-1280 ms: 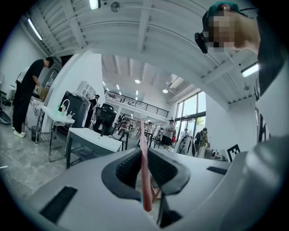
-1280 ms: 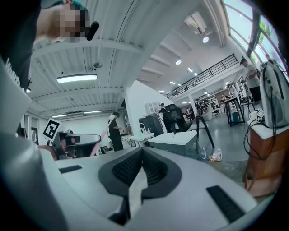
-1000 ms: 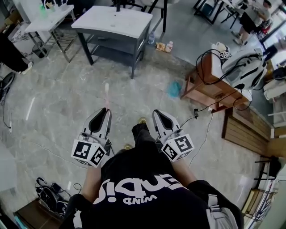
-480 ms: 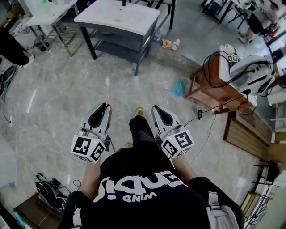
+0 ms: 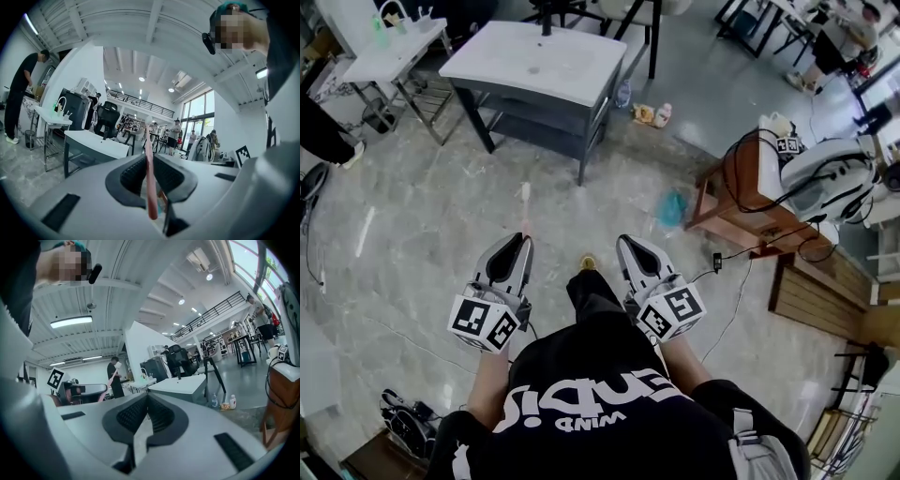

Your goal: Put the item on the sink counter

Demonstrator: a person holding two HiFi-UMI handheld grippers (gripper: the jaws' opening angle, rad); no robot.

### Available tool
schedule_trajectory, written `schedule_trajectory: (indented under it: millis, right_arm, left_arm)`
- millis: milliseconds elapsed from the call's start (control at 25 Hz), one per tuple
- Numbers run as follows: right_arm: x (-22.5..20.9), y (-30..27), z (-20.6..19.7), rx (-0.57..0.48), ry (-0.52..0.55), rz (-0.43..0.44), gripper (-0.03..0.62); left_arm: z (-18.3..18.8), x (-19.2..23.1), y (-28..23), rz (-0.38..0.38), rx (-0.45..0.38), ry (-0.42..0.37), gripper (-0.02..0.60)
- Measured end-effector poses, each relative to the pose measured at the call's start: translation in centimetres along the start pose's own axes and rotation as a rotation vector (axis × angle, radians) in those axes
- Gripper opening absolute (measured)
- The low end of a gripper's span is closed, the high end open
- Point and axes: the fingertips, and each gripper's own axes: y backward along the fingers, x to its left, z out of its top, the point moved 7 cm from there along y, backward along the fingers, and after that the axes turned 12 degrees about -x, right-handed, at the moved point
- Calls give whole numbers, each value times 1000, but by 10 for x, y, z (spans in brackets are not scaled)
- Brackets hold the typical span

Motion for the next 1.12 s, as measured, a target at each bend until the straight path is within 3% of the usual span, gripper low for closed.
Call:
schedule_trajectory:
  millis: [360, 640, 1120]
  right_arm:
    - [-62, -56, 24, 4, -5, -9, 18]
    - [-110, -108, 34, 12, -4, 44, 18]
    - [-166, -163, 37, 11, -34, 69, 18]
  left_arm:
    - [15, 21, -85, -1, 0, 12, 63]
    - [19, 31, -146, 7, 2, 1, 63]
    - [22, 53, -207, 37, 3, -39, 63]
